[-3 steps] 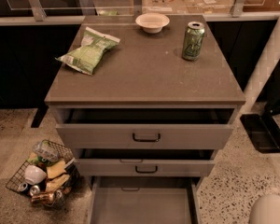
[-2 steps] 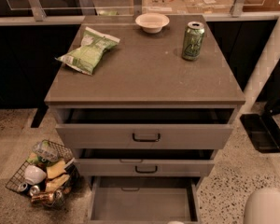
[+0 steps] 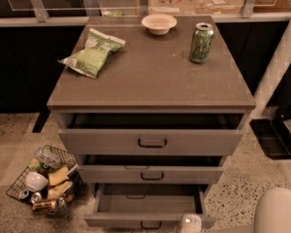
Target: Close bottom drawer
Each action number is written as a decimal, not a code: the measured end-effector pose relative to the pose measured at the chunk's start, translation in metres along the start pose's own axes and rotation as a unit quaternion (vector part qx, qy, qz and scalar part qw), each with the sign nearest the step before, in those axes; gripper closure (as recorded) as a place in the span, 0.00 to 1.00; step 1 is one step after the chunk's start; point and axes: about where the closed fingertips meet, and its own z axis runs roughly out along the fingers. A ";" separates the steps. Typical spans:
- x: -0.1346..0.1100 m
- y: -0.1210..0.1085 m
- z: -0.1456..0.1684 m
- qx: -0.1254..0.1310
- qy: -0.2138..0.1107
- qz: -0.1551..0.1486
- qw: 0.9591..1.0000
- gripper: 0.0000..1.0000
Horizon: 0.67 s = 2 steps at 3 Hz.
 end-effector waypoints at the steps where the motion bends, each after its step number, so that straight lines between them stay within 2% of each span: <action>1: 0.017 -0.023 -0.012 0.032 -0.013 0.003 0.999 1.00; 2: 0.021 -0.033 -0.017 0.049 -0.021 0.003 0.999 1.00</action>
Offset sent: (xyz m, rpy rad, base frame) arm 0.1047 -0.0060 0.0665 0.2217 -0.2308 0.0528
